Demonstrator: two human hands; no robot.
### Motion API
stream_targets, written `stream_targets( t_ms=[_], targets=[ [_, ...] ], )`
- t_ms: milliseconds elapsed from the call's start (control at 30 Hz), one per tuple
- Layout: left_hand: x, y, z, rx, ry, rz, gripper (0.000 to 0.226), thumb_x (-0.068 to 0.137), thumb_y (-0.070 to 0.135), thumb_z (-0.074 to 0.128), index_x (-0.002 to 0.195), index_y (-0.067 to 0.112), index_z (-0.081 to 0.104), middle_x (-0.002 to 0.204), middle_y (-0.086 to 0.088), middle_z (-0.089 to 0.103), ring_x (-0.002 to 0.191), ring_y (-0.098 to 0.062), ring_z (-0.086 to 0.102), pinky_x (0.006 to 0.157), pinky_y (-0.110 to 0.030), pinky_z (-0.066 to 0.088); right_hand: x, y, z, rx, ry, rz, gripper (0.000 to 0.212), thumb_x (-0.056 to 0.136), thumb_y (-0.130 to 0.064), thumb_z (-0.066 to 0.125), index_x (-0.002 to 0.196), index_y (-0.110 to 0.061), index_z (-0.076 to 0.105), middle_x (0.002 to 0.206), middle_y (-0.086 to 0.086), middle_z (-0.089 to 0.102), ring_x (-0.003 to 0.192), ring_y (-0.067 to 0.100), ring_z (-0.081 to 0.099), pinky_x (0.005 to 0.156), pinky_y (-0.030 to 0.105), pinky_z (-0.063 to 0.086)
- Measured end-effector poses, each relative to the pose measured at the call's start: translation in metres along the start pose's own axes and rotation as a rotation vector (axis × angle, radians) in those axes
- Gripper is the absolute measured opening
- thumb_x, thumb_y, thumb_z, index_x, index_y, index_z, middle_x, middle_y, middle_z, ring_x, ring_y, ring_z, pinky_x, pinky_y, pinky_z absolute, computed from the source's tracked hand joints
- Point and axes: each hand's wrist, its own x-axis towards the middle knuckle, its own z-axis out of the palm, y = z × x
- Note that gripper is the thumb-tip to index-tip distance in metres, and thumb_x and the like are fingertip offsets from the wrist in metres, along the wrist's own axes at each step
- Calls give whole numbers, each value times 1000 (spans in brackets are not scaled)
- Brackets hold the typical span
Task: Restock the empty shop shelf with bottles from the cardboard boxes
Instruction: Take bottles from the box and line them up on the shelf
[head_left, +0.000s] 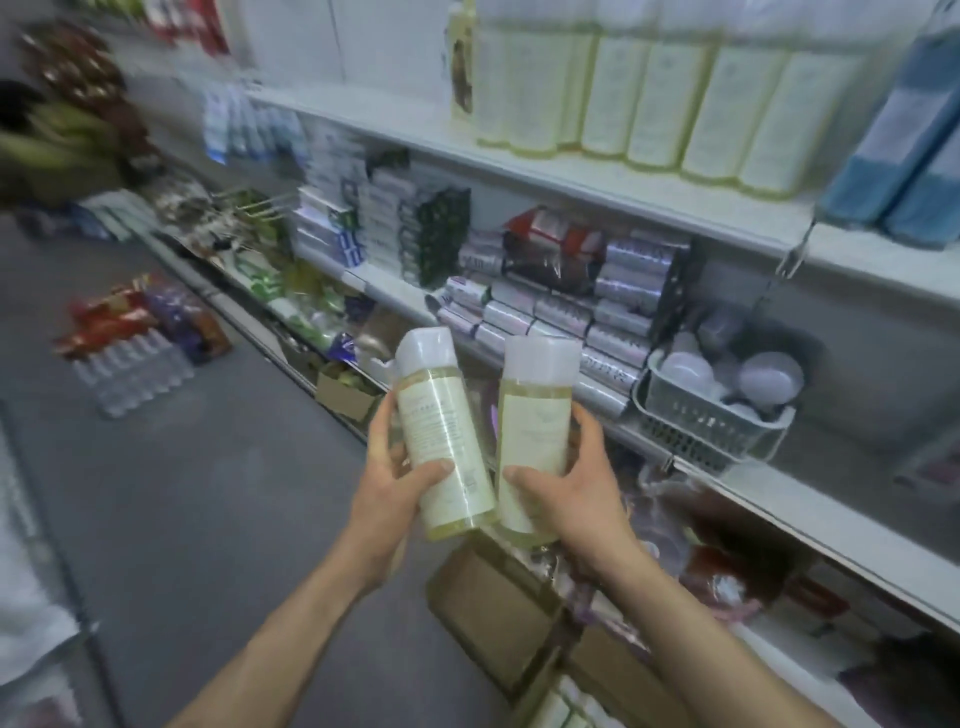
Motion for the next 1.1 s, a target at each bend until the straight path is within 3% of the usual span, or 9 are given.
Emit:
stream_targets(
  t_ms=[133,233,300,400,533,600,700,900,1100],
  targets=[
    [47,56,-37,-26,-16,14,115,69,27,93,163,45,29,132,-10,73,122,-34,72,97,-66,58,42,-57,54,1,20,-81,92,69,-28,92,140,-55,40,126,-23,67,106,-6,69,85,30,62],
    [75,87,-56,-37,-17,34,101,76,20,90,160,35,35,129,-11,75,115,-32,75,88,-53,65,61,-84,86,-10,52,-113,89,67,-31,92,135,-59,41,120,-25,69,105,-4,70,85,34,64],
    [91,105,-65,-42,-28,31,94,76,19,90,156,30,41,129,-13,74,114,-33,75,87,-53,65,70,-99,99,-13,73,-121,87,64,-35,92,128,-64,41,119,-22,70,102,-2,72,82,36,65],
    [116,128,-71,-13,-64,60,84,73,21,93,146,24,52,126,-10,76,114,-32,75,86,-49,66,81,-120,103,-36,114,-140,84,61,-39,91,119,-72,40,119,-21,69,100,-6,70,73,24,63],
    [148,152,-60,67,-97,120,82,63,39,98,134,24,61,123,-5,78,113,-29,76,90,-52,64,100,-148,86,-77,184,-187,86,69,-27,94,133,-52,41,123,-23,66,99,-14,66,67,9,55],
    [166,162,-48,114,-135,144,83,63,42,99,134,25,61,121,-4,78,110,-28,77,89,-52,65,110,-161,71,-87,229,-210,90,70,-26,95,139,-45,40,125,-22,65,100,-16,64,72,11,54],
    [194,180,-18,193,-200,188,87,62,46,99,138,29,59,121,3,79,108,-20,78,88,-50,65,125,-180,42,-111,292,-245,90,67,-29,95,135,-50,40,123,-23,66,102,-13,65,77,15,54],
    [244,214,51,331,-285,337,70,65,48,98,125,44,63,114,16,79,100,-5,78,76,-27,64,172,-209,-15,-120,412,-322,86,72,-22,95,132,-47,39,123,-15,66,95,-14,66,61,7,53],
    [300,247,97,372,-303,400,63,64,54,96,119,37,71,110,15,81,97,-6,78,86,-41,64,232,-233,-52,-104,471,-392,98,75,-23,95,152,-33,35,121,-24,63,97,-21,62,63,7,53]
  ],
)
